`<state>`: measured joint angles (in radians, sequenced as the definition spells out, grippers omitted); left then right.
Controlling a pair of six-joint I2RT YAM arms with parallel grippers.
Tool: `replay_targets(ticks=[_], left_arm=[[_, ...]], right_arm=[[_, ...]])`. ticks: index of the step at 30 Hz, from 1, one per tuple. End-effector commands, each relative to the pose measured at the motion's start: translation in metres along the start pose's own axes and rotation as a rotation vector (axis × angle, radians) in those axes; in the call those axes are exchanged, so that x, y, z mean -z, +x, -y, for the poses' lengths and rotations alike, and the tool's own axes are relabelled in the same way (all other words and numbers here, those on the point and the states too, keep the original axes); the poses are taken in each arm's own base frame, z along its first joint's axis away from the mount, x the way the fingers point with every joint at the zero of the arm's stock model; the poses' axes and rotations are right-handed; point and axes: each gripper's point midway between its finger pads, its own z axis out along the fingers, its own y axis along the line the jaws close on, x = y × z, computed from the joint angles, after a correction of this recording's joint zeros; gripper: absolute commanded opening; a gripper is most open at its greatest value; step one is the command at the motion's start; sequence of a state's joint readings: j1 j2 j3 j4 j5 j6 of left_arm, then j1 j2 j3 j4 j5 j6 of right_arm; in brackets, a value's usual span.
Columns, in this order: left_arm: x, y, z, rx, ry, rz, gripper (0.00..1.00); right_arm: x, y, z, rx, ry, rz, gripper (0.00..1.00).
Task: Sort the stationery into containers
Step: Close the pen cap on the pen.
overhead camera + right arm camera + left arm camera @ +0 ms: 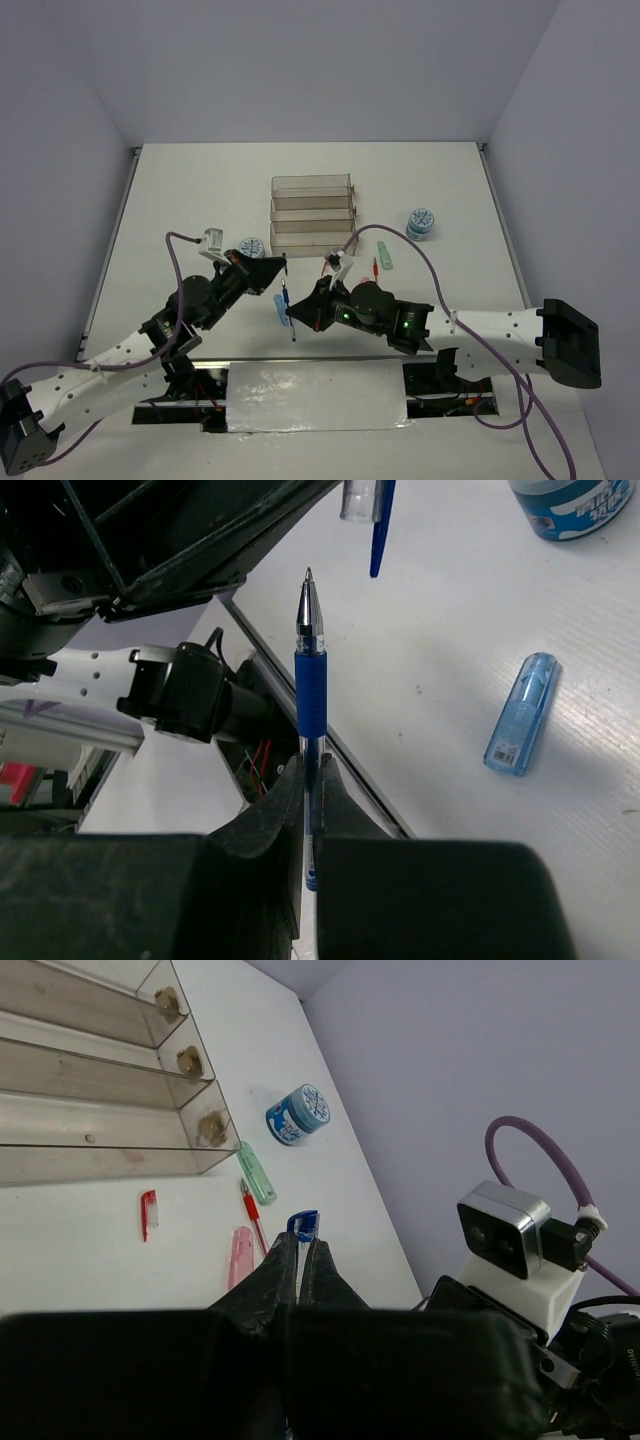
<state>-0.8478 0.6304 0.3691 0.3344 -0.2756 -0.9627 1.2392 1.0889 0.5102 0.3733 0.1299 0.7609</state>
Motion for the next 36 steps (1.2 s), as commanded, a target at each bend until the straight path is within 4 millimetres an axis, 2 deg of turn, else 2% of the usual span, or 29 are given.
replay_targets(ticks=[1, 11, 18, 36], left_arm=[[0.003, -0.017, 0.028, 0.004, 0.118, 0.057, 0.0], [0.006, -0.02, 0.026, 0.003, 0.107, 0.074, 0.0], [0.003, -0.013, 0.02, 0.008, 0.092, 0.053, 0.0], [0.002, -0.004, 0.02, 0.015, 0.102, 0.018, 0.0]], right_arm=[[0.001, -0.034, -0.022, -0.001, -0.04, 0.114, 0.0], [0.001, -0.036, -0.015, -0.018, -0.007, 0.125, 0.0], [0.002, -0.039, -0.019, -0.007, -0.013, 0.125, 0.0], [-0.001, -0.052, -0.003, 0.001, 0.025, 0.132, 0.0]])
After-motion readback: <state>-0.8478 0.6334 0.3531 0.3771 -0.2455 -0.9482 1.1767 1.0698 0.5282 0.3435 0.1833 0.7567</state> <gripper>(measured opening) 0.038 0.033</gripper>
